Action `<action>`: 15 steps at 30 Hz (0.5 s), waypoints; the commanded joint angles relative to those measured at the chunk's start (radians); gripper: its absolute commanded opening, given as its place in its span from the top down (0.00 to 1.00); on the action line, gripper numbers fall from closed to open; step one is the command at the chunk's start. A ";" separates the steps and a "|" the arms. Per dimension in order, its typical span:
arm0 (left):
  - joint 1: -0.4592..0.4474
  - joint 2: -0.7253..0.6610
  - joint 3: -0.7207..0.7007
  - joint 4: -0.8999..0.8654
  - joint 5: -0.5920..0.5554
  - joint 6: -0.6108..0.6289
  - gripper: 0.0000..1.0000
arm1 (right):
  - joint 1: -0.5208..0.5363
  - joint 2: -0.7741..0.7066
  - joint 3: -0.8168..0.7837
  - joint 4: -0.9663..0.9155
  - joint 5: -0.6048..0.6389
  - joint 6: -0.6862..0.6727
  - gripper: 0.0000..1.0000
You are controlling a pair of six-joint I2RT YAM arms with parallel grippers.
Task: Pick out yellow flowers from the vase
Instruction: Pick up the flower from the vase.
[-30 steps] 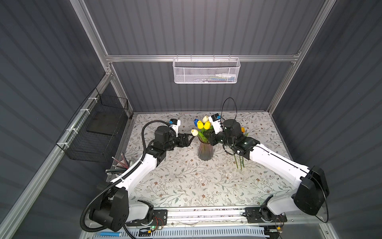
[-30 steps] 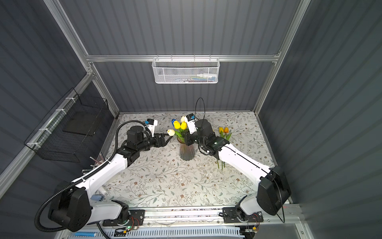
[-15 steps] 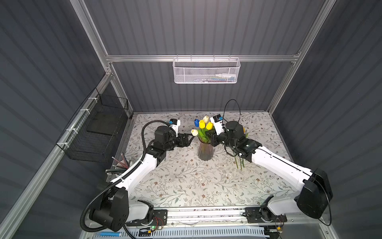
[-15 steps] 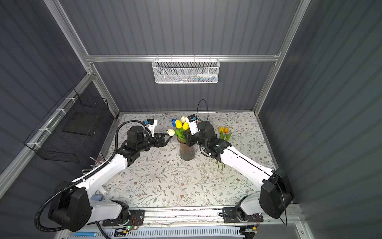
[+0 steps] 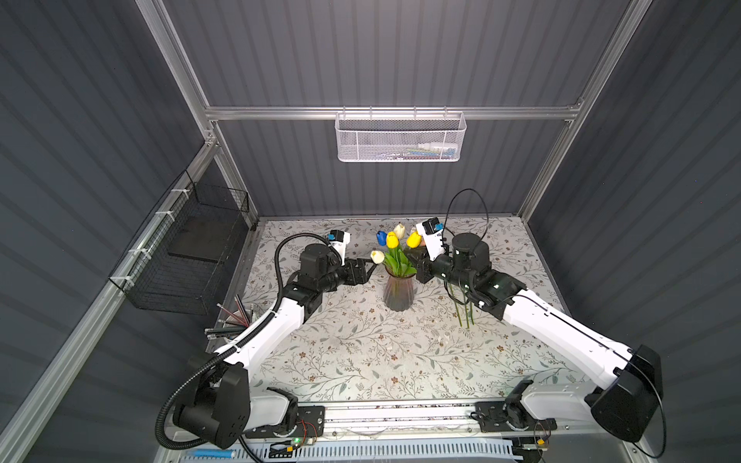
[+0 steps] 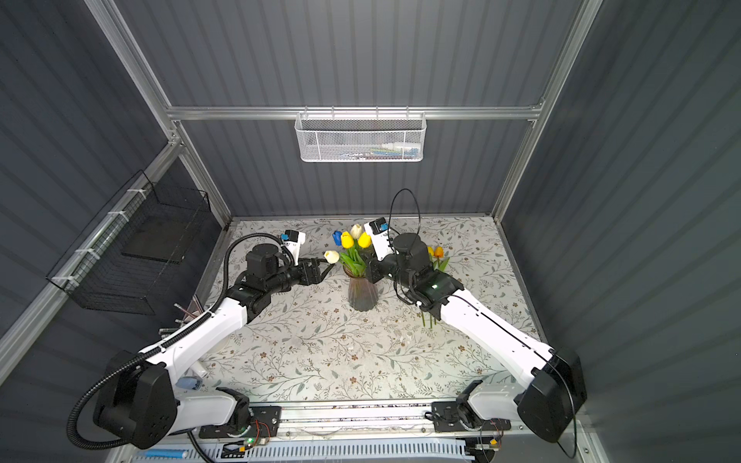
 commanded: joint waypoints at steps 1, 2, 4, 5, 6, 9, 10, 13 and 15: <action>-0.002 -0.009 0.009 -0.017 -0.001 0.011 0.14 | -0.003 -0.048 0.046 -0.023 -0.021 -0.023 0.91; -0.002 -0.009 0.009 -0.020 -0.003 0.013 0.14 | -0.002 -0.055 0.051 -0.029 -0.026 -0.024 0.91; -0.002 -0.010 0.009 -0.028 -0.005 0.018 0.14 | -0.004 -0.069 0.073 -0.053 -0.040 -0.022 0.92; -0.002 -0.012 0.007 -0.030 -0.008 0.019 0.14 | -0.004 -0.077 0.082 -0.061 -0.045 -0.021 0.92; -0.002 -0.014 0.005 -0.033 -0.010 0.021 0.14 | -0.003 -0.085 0.090 -0.067 -0.050 -0.019 0.92; -0.002 -0.024 -0.004 -0.040 -0.030 0.025 0.14 | -0.002 -0.111 0.118 -0.085 -0.067 -0.015 0.91; -0.002 -0.029 -0.009 -0.046 -0.038 0.026 0.14 | -0.003 -0.120 0.129 -0.091 -0.074 -0.014 0.91; -0.002 -0.040 -0.011 -0.077 -0.078 0.042 0.14 | -0.005 -0.137 0.174 -0.137 -0.088 -0.010 0.91; -0.002 -0.051 -0.014 -0.099 -0.090 0.057 0.14 | -0.005 -0.149 0.204 -0.169 -0.100 -0.006 0.91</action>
